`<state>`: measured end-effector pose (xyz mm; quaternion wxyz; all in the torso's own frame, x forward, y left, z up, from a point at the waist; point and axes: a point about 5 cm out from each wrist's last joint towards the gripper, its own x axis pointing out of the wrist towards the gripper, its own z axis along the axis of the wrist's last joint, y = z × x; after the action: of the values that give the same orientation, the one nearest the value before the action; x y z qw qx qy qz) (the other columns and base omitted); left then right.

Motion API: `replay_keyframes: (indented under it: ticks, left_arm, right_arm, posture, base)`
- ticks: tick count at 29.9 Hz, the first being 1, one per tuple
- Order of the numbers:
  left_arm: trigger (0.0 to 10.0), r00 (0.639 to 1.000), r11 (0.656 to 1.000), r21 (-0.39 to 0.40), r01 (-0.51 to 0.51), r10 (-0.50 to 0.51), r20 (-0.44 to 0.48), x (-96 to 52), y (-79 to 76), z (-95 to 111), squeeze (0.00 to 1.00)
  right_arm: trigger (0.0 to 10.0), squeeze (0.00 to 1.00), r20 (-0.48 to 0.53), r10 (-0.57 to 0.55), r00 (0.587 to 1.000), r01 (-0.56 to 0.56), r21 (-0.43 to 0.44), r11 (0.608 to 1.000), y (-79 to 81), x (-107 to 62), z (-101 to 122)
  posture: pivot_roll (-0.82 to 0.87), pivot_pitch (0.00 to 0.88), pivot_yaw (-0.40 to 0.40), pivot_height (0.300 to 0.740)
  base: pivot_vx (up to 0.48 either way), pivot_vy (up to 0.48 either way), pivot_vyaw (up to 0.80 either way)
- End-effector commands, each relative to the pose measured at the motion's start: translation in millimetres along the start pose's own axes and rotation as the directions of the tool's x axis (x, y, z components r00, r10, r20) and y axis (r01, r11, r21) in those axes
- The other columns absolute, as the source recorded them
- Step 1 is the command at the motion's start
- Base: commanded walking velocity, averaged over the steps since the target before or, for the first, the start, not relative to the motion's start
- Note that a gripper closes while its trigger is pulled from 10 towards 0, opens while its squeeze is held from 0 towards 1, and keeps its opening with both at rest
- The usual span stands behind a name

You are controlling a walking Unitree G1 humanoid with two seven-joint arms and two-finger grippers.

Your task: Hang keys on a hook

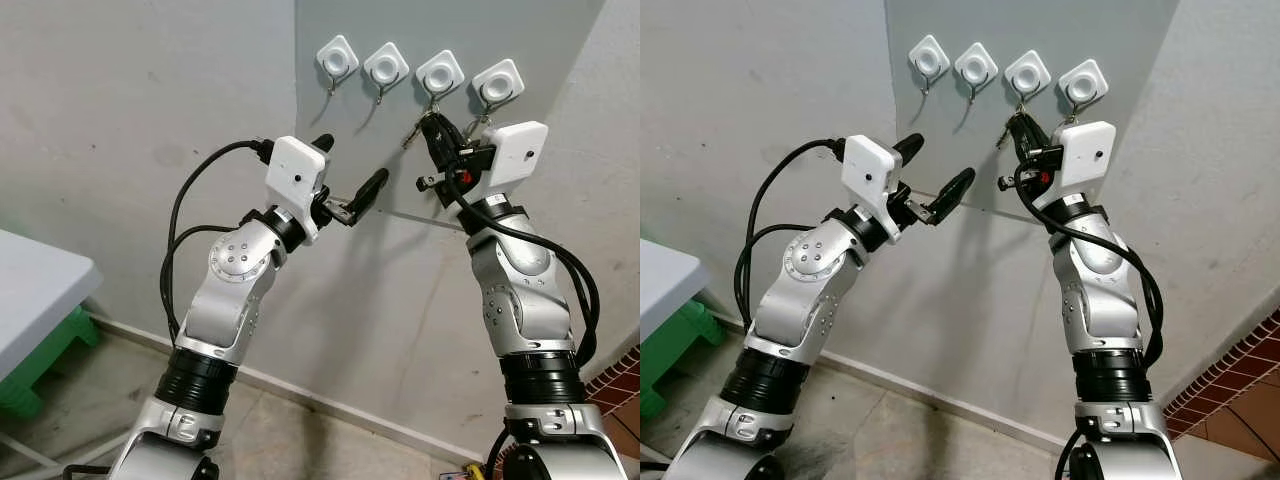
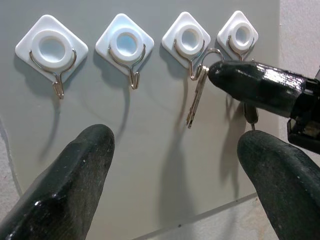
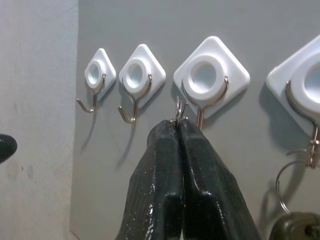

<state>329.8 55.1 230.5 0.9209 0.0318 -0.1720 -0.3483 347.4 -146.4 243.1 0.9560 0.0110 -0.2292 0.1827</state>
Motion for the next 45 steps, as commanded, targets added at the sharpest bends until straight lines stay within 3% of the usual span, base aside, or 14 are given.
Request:
replay_keyframes:
  ticks: [1,11,20,24,33,34,35,45]
  left_arm:
    - [10.0,1.000,1.000,0.010,0.011,-0.011,0.009,0.2,-2.6,4,0.00]
    - [10.0,1.000,1.000,0.010,0.007,-0.007,0.006,-0.6,-2.8,4,0.00]
    - [10.0,1.000,1.000,0.008,-0.004,0.004,0.007,-1.8,-0.4,5,0.00]
    - [10.0,1.000,1.000,0.005,-0.008,0.008,0.005,-2.4,-0.3,5,0.00]
    - [10.0,1.000,1.000,0.005,-0.017,0.017,0.003,-2.9,0.7,5,0.00]
    - [10.0,1.000,1.000,0.005,-0.018,0.018,0.004,-2.9,0.8,5,0.00]
    - [10.0,1.000,1.000,0.005,-0.020,0.019,0.004,-2.9,0.9,5,0.00]
    - [10.0,1.000,1.000,0.003,-0.029,0.029,0.003,-3.6,1.7,6,0.00]
  right_arm:
    - [10.0,0.00,0.038,0.009,0.999,-0.009,-0.007,1.000,-2.1,4.8,9]
    - [10.0,0.00,0.023,0.011,1.000,-0.011,0.018,1.000,-1.2,5.5,5]
    - [10.0,0.00,-0.004,-0.035,0.999,0.036,0.175,0.984,-5.2,4.0,-3]
    - [10.0,0.00,-0.018,-0.063,0.998,0.066,0.275,0.959,-7.0,2.4,-7]
    - [10.0,0.00,-0.032,-0.065,0.997,0.072,0.334,0.940,-6.9,-1.0,-11]
    - [10.0,0.91,-0.035,-0.064,0.997,0.072,0.349,0.934,-6.4,-1.7,-12]
    - [10.0,1.00,-0.035,-0.062,0.997,0.071,0.357,0.931,-6.1,-2.3,-13]
    - [10.0,1.00,-0.015,-0.057,0.998,0.059,0.309,0.949,-7.5,-6.1,-14]
  posture:
    - [0.00,0.000,-0.016,0.740]
    - [0.00,0.000,-0.019,0.740]
    - [0.01,0.000,-0.024,0.740]
    - [0.01,0.000,-0.025,0.740]
    - [0.01,0.000,-0.026,0.740]
    - [0.01,0.000,-0.025,0.740]
    - [0.01,0.000,-0.025,0.740]
    - [0.01,0.000,-0.024,0.740]
  base:
    - [0.000,0.000,0.00]
    - [0.000,0.000,0.00]
    - [0.000,0.000,0.00]
    - [0.000,0.000,0.00]
    - [0.000,0.000,0.00]
    - [0.000,0.000,0.00]
    - [0.000,0.000,0.00]
    - [0.000,0.000,0.00]
